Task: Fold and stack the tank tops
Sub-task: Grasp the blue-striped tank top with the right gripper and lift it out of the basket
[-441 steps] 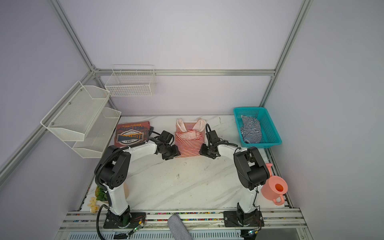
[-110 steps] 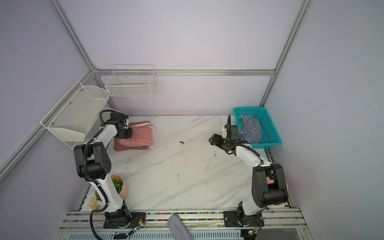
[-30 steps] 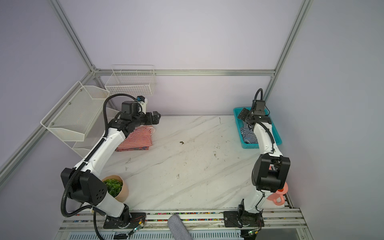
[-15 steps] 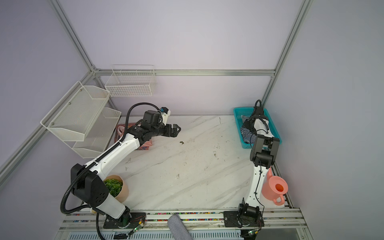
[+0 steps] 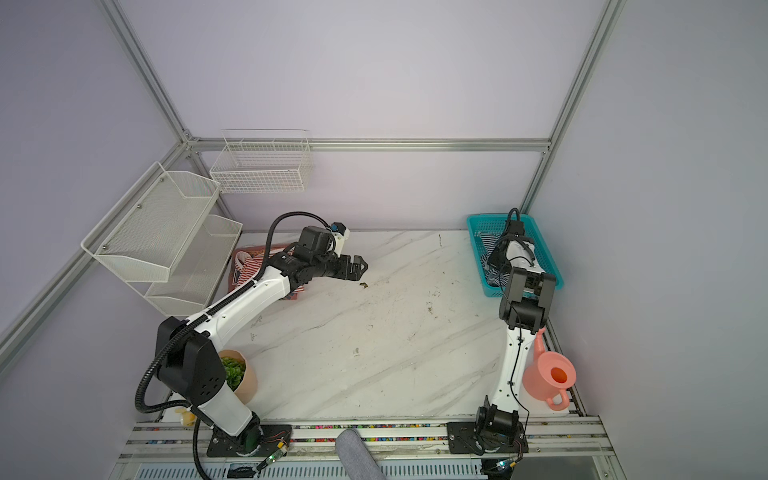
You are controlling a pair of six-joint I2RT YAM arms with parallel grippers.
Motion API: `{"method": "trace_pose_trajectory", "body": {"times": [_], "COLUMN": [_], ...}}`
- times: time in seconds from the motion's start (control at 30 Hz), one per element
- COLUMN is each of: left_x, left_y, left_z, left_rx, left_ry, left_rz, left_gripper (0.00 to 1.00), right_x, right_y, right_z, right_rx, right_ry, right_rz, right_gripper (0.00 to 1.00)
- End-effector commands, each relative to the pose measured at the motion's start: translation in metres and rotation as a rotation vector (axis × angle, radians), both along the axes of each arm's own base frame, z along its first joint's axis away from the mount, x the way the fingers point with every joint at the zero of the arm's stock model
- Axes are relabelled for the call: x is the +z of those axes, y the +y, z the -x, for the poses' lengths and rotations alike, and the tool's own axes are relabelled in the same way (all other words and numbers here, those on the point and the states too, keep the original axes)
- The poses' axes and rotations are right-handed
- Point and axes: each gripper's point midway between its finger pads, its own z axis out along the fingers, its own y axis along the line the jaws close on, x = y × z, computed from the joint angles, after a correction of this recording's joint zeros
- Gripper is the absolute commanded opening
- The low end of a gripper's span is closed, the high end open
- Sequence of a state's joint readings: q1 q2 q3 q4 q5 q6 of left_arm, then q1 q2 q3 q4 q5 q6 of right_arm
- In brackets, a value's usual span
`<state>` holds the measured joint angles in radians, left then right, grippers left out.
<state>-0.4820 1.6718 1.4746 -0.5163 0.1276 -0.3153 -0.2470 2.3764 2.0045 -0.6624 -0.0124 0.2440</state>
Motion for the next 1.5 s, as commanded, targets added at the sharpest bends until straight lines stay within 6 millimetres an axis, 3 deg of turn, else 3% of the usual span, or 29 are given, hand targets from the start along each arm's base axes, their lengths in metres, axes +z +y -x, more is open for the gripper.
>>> {"method": "trace_pose_trajectory", "body": {"times": [0.0,0.13,0.3,0.37,0.6,0.73,0.93,1.03,1.1,1.17,1.23,1.3,1.47], "left_x": [0.008,0.013,0.017,0.018,0.027,0.036,0.052,0.060,0.067,0.073,0.072,0.085,0.086], "left_y": [-0.005,-0.004,-0.005,-0.006,-0.010,-0.009,0.003,0.011,0.016,0.020,0.023,0.030,0.037], "left_z": [0.005,0.007,0.009,0.011,0.017,0.021,0.028,0.031,0.034,0.038,0.039,0.046,0.050], "left_rx": [-0.014,-0.011,-0.011,-0.014,-0.023,-0.019,0.012,0.036,0.048,0.057,0.065,0.075,0.092], "left_ry": [-0.014,-0.027,-0.034,-0.034,-0.054,-0.077,-0.124,-0.153,-0.170,-0.186,-0.187,-0.220,-0.226], "left_rz": [0.024,0.025,0.023,0.025,0.033,0.033,0.023,0.014,0.014,0.016,0.010,0.020,0.001], "left_gripper": [1.00,1.00,1.00,1.00,1.00,1.00,1.00,1.00,1.00,1.00,1.00,1.00,1.00], "right_x": [0.016,0.069,0.154,0.191,0.308,0.376,0.445,0.455,0.444,0.417,0.380,0.344,0.324], "right_y": [0.003,0.003,0.003,0.012,0.074,0.120,0.203,0.249,0.272,0.288,0.296,0.302,0.289], "right_z": [0.011,0.014,0.032,0.040,0.069,0.094,0.130,0.148,0.153,0.152,0.149,0.147,0.155], "right_rx": [0.016,0.018,0.001,0.015,0.180,0.305,0.554,0.678,0.709,0.694,0.651,0.621,0.521], "right_ry": [0.005,-0.107,-0.277,-0.376,-0.689,-0.850,-1.013,-1.037,-1.004,-0.932,-0.839,-0.759,-0.726], "right_rz": [-0.004,0.029,0.098,0.080,-0.095,-0.157,-0.329,-0.466,-0.513,-0.495,-0.453,-0.424,-0.346], "right_gripper": [0.00,0.00,0.00,0.00,0.00,0.00,0.00,0.00,0.00,0.00,0.00,0.00,0.00]}}
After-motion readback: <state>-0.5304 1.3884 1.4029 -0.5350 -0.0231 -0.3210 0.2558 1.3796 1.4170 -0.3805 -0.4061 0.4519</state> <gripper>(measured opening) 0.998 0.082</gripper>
